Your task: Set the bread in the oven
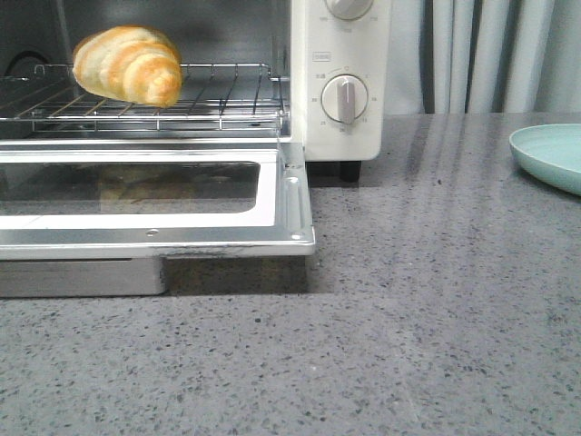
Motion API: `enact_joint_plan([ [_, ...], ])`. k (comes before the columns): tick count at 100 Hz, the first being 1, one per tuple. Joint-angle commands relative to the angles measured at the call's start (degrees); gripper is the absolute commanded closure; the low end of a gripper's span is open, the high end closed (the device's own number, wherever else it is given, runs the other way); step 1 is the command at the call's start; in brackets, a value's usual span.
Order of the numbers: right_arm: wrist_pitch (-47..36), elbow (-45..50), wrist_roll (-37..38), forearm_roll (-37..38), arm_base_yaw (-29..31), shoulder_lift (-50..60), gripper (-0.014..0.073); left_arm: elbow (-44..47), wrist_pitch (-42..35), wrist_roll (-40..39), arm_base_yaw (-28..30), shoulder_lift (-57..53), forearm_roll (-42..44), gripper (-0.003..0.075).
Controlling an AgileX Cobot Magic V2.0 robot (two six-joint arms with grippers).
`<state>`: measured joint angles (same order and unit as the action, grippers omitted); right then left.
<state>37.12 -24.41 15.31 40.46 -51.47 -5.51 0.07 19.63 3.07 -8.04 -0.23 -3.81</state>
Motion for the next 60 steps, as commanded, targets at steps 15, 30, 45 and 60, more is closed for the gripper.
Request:
enact_joint_plan([
  [15,3.7,4.8,-0.2,1.2,9.3,-0.7,0.0662,1.3,-2.6,-0.5,0.0,-1.5,-0.2,0.0741],
  [30,-1.3,8.7,-0.4,-0.5,13.9,-0.7,0.0662,1.3,-2.6,-0.5,0.0,-1.5,-0.2,0.0741],
  [45,-4.1,11.1,-0.7,-1.6,14.4,-0.7,0.0662,1.3,-2.6,-0.5,0.0,-1.5,-0.2,0.0741],
  [60,-10.7,12.0,-0.7,-7.0,19.1,-0.7,0.0662,1.3,-2.6,-0.5,0.0,-1.5,-0.2,0.0741],
])
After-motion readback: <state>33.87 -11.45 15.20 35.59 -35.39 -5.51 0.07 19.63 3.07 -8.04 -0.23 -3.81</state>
